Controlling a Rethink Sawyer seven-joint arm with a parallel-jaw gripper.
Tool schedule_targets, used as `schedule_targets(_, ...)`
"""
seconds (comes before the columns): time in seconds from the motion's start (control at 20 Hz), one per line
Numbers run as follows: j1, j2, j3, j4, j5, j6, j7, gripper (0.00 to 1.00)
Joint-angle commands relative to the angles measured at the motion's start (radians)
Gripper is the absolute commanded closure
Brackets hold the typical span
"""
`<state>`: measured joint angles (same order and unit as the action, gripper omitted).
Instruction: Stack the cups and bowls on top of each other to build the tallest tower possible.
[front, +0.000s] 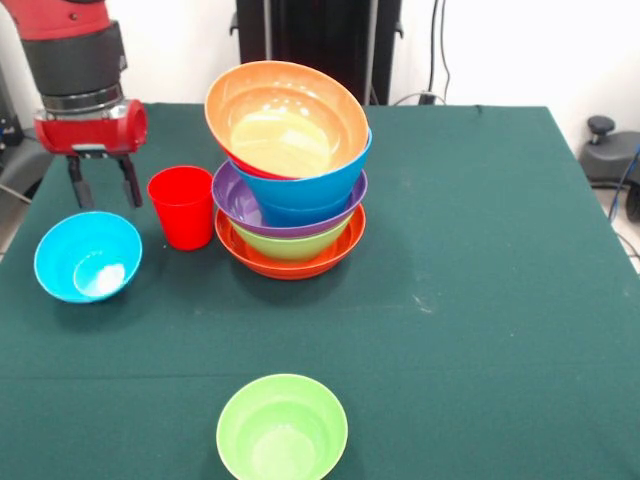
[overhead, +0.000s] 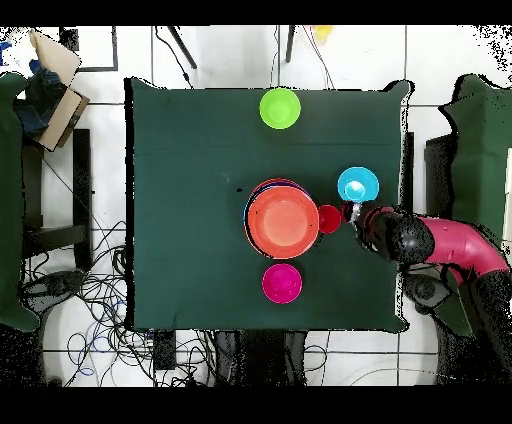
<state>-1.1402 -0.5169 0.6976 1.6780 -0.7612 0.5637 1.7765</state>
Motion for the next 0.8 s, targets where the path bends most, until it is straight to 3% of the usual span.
schedule_targets(0.05,0.015,-0.007,0.007,-0.014,0.008,0.09,-0.166,0.0)
schedule_targets(0.25,0.011,-0.001,0.004,-0.009,0.008,0.08,-0.167,0.0)
schedule_targets(0.55,0.052,0.029,-0.034,-0.009,-0.043,0.002,-0.093,0.0)
schedule_targets(0.8,0.073,0.003,-0.049,0.023,-0.049,-0.02,-0.051,0.0)
